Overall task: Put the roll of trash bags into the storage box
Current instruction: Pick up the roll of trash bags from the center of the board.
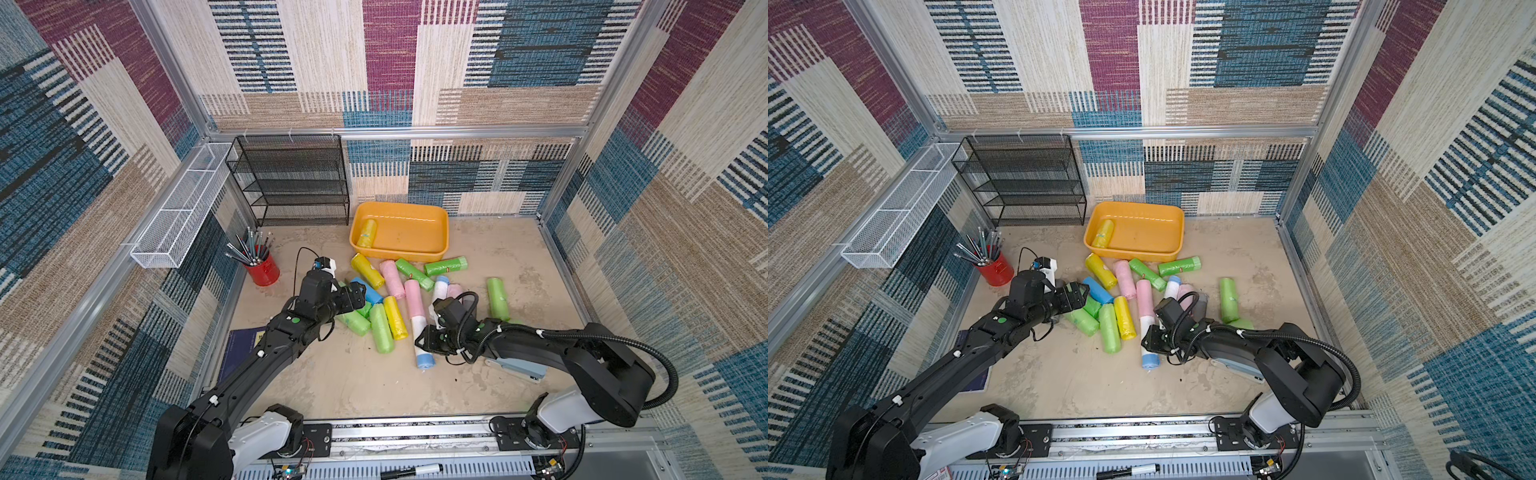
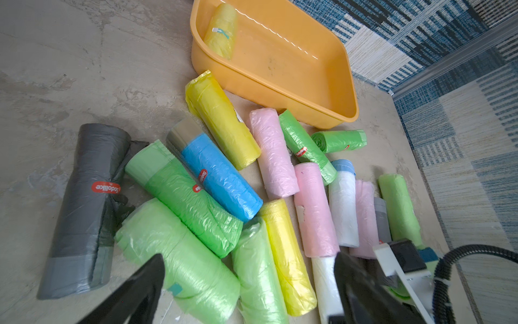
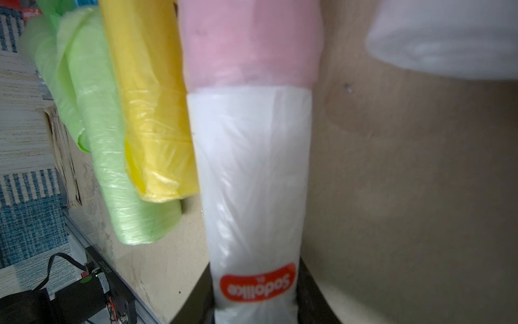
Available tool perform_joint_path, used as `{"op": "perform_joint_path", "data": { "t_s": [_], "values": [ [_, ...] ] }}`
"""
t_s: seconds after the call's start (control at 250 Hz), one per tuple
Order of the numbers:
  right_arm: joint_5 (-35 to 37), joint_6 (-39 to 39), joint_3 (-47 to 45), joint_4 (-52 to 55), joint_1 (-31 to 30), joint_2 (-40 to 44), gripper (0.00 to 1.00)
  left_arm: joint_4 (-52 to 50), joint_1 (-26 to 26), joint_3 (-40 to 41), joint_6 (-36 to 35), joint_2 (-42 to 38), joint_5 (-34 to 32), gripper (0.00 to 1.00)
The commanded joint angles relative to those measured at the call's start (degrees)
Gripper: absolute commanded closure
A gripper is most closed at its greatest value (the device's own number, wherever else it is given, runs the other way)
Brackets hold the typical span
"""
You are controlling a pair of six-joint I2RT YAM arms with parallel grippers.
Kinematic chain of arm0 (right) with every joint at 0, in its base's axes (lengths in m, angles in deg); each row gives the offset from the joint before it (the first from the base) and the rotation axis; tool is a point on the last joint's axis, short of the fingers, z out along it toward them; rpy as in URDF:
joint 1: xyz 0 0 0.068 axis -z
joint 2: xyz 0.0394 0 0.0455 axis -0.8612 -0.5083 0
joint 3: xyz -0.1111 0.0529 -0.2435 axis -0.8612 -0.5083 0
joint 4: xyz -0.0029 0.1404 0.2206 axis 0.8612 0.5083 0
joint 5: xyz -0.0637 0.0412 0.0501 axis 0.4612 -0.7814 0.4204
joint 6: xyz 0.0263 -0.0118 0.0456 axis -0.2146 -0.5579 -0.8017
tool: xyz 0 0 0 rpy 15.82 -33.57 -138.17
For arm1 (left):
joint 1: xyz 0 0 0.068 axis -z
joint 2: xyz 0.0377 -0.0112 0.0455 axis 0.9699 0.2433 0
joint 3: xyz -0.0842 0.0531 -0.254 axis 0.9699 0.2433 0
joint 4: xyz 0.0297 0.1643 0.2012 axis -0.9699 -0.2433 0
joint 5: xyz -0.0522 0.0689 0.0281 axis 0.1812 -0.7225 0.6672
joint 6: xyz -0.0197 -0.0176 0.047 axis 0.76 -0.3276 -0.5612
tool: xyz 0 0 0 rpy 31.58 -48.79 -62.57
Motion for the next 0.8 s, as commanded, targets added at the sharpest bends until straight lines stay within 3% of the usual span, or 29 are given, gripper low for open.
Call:
{"op": "perform_joint_path", "data": {
  "t_s": [0.0, 0.792],
  "values": [
    [0.24, -2.51, -1.44, -4.15, 0.01, 1.8, 0.66, -0.19, 0.05, -0.58, -1.34, 0.09, 0.38, 0.05],
    [-2.88, -8.29, -2.8, -11.85, -0.04, 4.72, 0.74, -0.84, 0.07, -3.21, 0.71, 0.64, 5.72, 0.08]
  ]
}}
